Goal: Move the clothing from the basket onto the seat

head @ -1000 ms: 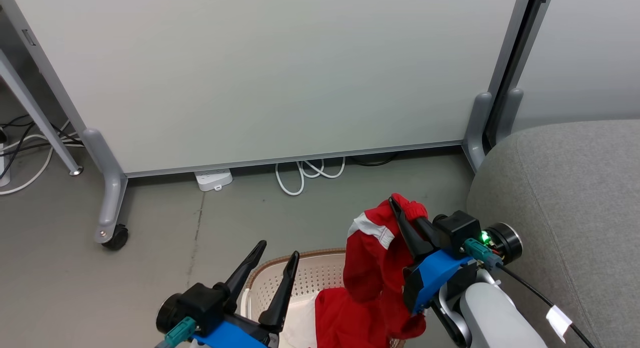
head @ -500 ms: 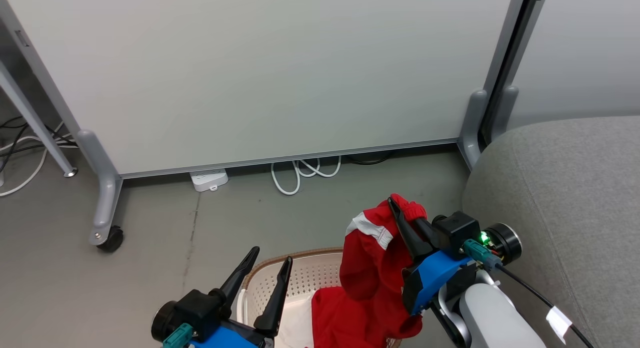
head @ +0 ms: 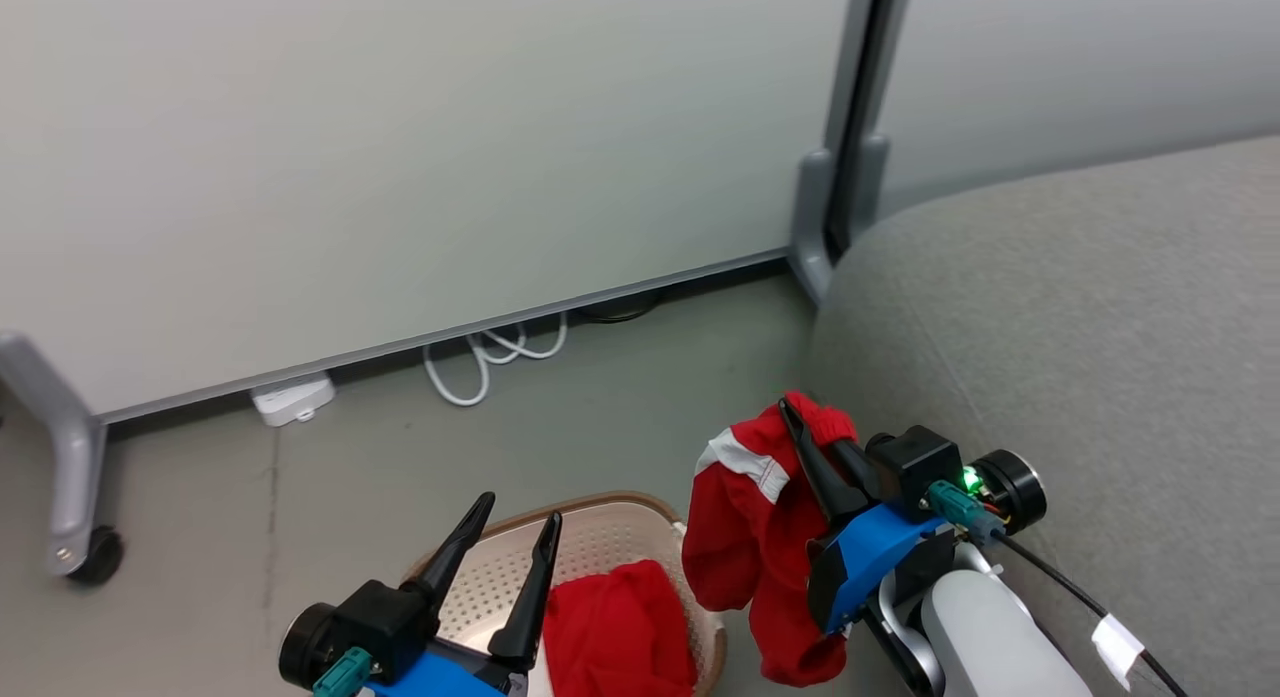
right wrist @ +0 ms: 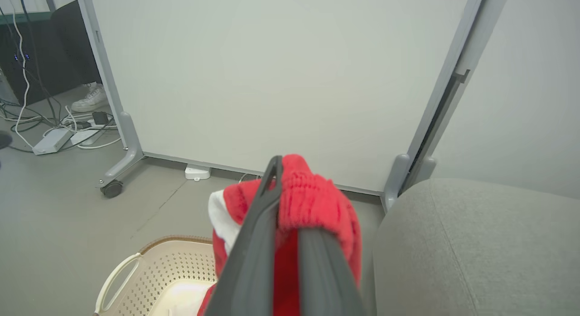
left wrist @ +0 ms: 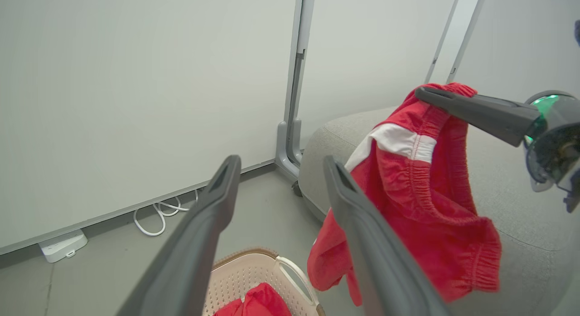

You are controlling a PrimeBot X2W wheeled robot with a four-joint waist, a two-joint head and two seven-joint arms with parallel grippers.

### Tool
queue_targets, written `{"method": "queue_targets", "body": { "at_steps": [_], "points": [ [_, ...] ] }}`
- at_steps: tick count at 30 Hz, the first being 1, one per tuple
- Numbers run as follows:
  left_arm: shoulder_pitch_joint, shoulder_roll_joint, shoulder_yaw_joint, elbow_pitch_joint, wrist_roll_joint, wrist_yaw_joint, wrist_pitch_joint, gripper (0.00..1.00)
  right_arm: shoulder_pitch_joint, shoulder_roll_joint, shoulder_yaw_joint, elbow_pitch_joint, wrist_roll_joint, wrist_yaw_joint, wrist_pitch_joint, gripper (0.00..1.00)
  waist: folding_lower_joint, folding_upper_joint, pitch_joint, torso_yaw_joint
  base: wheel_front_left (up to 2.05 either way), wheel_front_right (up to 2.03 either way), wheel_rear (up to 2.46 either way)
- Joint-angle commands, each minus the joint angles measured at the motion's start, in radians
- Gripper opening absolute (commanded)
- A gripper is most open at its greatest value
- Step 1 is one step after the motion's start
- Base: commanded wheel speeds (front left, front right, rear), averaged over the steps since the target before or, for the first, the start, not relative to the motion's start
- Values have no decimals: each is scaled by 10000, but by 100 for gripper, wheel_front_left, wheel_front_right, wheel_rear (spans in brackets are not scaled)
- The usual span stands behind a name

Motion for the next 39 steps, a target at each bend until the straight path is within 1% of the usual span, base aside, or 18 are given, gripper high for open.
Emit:
{"method": "queue_targets", "body": {
  "at_steps": [1,4,10,16,20,25,31,36,39],
  "points": [
    [76,22,84,-12,104,-28,-33,100,67,-14,-15,-46,-62,-5,-27,0,0,0,87,-550,0,0,0],
    [164,-4,171,-8,195,-32,-33,100,91,-14,-26,-68,-68,-5,-26,0,0,0,133,-1097,0,0,0],
    [193,-73,256,-38,315,-38,-33,100,189,-9,-132,-96,-177,-5,-18,0,0,0,224,-1962,0,0,0],
    [191,-77,289,-66,371,-39,-33,100,247,-13,-181,-134,-227,-5,5,0,0,0,296,-2597,0,0,0],
    [202,-86,322,-73,364,-40,-33,100,253,-13,-214,-157,-175,-5,1,0,0,0,300,-2884,0,0,0],
    [114,-108,257,-63,360,-41,-33,100,249,-11,-279,-205,-179,-5,27,0,0,0,338,-2990,0,0,0],
    [36,-90,201,-117,367,-41,-33,100,49,-11,-528,-281,-96,-5,29,0,0,0,486,-2889,0,0,0],
    [-255,44,91,-109,434,-42,-33,100,-788,-11,-1253,-363,-13,-5,332,0,0,0,910,-2669,0,0,0],
    [-545,173,-85,-188,483,-42,-33,100,-1769,-61,-2062,-415,-281,-5,809,0,0,0,1369,-2459,0,0,0]
  ]
}}
